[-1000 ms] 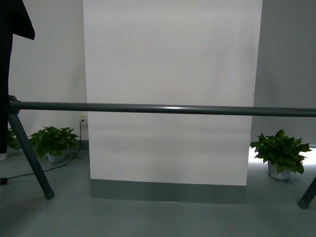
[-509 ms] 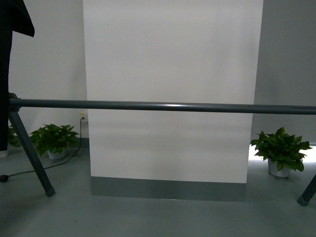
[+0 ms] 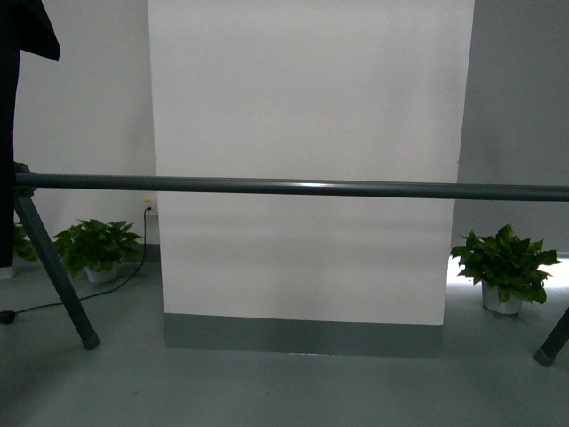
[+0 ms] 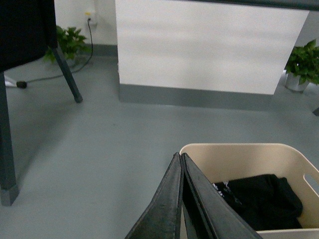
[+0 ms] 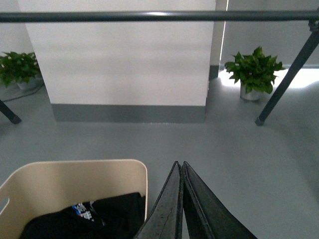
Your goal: Move hamper under clothes hanger
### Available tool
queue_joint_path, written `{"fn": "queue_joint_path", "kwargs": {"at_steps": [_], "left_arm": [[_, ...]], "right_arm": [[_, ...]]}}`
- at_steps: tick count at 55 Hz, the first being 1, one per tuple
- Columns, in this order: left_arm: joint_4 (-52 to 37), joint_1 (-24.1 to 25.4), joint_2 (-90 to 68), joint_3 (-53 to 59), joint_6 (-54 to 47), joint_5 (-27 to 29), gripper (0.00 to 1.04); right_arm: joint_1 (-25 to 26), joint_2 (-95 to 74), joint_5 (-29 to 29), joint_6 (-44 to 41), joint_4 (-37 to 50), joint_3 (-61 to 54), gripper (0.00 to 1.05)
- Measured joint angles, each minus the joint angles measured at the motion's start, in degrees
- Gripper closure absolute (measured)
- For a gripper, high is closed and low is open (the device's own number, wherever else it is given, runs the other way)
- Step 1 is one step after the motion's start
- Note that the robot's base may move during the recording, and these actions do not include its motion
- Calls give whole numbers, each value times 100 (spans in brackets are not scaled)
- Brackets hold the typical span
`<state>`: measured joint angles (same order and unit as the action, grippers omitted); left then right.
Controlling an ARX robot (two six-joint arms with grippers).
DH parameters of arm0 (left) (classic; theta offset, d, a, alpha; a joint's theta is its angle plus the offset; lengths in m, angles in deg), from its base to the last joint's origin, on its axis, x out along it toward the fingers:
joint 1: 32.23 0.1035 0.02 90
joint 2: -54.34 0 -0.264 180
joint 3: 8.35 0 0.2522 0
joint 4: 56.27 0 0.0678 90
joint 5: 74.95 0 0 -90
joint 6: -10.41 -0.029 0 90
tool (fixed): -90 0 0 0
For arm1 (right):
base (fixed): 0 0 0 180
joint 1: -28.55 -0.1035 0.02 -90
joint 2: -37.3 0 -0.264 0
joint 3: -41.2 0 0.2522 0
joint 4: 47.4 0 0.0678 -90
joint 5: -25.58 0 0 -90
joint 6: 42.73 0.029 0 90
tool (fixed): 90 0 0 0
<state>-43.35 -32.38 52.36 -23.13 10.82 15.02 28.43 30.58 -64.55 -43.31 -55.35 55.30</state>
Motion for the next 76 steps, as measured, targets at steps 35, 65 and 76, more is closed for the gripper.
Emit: {"fn": "queue_joint_path", "kwargs": {"at_steps": [35,65,76], "left_arm": [[72,0,173,0,-7,0,64],[72,0,173,0,-11,0,7],[72,0,173,0,-11,0,7]], "right_arm": [[4,647,20,0,-573,0,74],[4,647,20,2,-573,0,8],[4,647,20,2,-573,0,8]]}}
